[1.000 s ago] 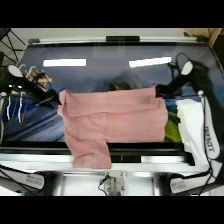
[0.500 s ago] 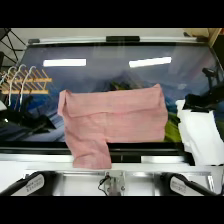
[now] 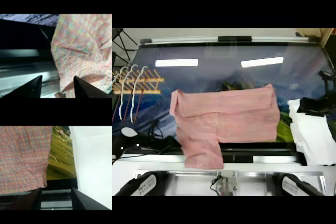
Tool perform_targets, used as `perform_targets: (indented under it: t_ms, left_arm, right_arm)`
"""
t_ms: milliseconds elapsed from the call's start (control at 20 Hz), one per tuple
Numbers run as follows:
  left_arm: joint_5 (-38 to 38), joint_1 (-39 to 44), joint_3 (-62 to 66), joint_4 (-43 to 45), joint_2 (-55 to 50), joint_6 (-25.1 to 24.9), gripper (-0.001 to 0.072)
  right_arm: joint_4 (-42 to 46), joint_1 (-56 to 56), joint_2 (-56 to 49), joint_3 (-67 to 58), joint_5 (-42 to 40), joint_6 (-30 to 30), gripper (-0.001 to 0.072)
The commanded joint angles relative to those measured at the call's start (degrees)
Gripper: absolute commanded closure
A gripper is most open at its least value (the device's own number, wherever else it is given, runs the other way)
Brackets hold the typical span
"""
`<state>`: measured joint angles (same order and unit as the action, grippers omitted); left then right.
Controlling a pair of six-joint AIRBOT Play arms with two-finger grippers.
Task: Fold the shirts.
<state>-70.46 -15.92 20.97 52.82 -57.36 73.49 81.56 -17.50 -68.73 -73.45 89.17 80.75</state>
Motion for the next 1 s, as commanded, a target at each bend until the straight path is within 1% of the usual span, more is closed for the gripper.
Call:
perform_targets:
  t_ms: [0, 100, 150, 200, 250, 300, 350, 400, 450, 550, 700, 800, 950]
  left_arm:
    - [6.3, 2.7, -2.8, -4.5, 0.0, -0.2, 0.0245]
    - [8.6, 5.9, -2.8, -4.9, 0.0, 0.9, 0.0245]
    - [10.1, 7.6, -2.8, -4.9, -0.1, 2.1, 0.0248]
    - [10.9, 9.1, -2.8, -4.9, -0.3, 2.4, 0.0323]
    - [11.0, 10.3, -2.8, -5.0, -0.7, 2.4, 0.0417]
    - [10.9, 11.1, -2.8, -5.1, -0.9, 2.4, 0.0566]
    - [10.8, 11.4, -2.8, -5.6, -0.9, 2.4, 0.0621]
    - [10.3, 11.4, -2.8, -6.8, -0.9, 2.4, 0.0673]
    - [9.8, 11.3, -2.8, -8.1, -0.9, 2.4, 0.0678]
    - [9.4, 11.3, -2.8, -9.6, -0.9, 2.4, 0.0678]
    - [9.4, 11.3, -2.8, -9.6, -0.9, 2.4, 0.0678]
    - [8.9, 11.3, -2.8, -9.6, -0.9, 2.4, 0.0678]
    - [8.3, 11.3, -2.8, -9.6, -0.9, 2.4, 0.0678]
  right_arm:
    - [0.0, -0.1, 0.1, 0.2, -0.5, 0.0, 0.0204]
    - [-0.2, -0.1, 0.2, 2.5, -0.5, -0.6, 0.0201]
    - [-0.3, -0.1, 0.3, 5.2, -0.4, -1.0, 0.0058]
    - [-1.9, -0.1, 0.6, 8.9, -0.5, -1.2, 0.0032]
    - [-4.0, -0.1, 0.8, 12.3, -1.4, -1.9, 0.0032]
    - [-6.0, -0.1, 1.2, 15.9, -2.6, -2.1, 0.0032]
    - [-7.1, -0.1, 1.8, 19.6, -4.4, -2.5, 0.0033]
    - [-7.1, 0.0, 2.6, 23.3, -6.6, -2.7, 0.0057]
    - [-7.5, 0.0, 3.6, 26.5, -8.6, -3.4, 0.0153]
    - [-7.6, 0.0, 6.1, 32.3, -13.8, -3.4, 0.016]
    - [-8.6, 0.1, 6.6, 38.0, -18.5, -3.6, 0.016]
    - [-11.1, 0.2, 6.6, 40.1, -22.2, -4.4, 0.016]
    - [-11.5, 0.2, 6.6, 41.0, -25.1, -4.3, 0.016]
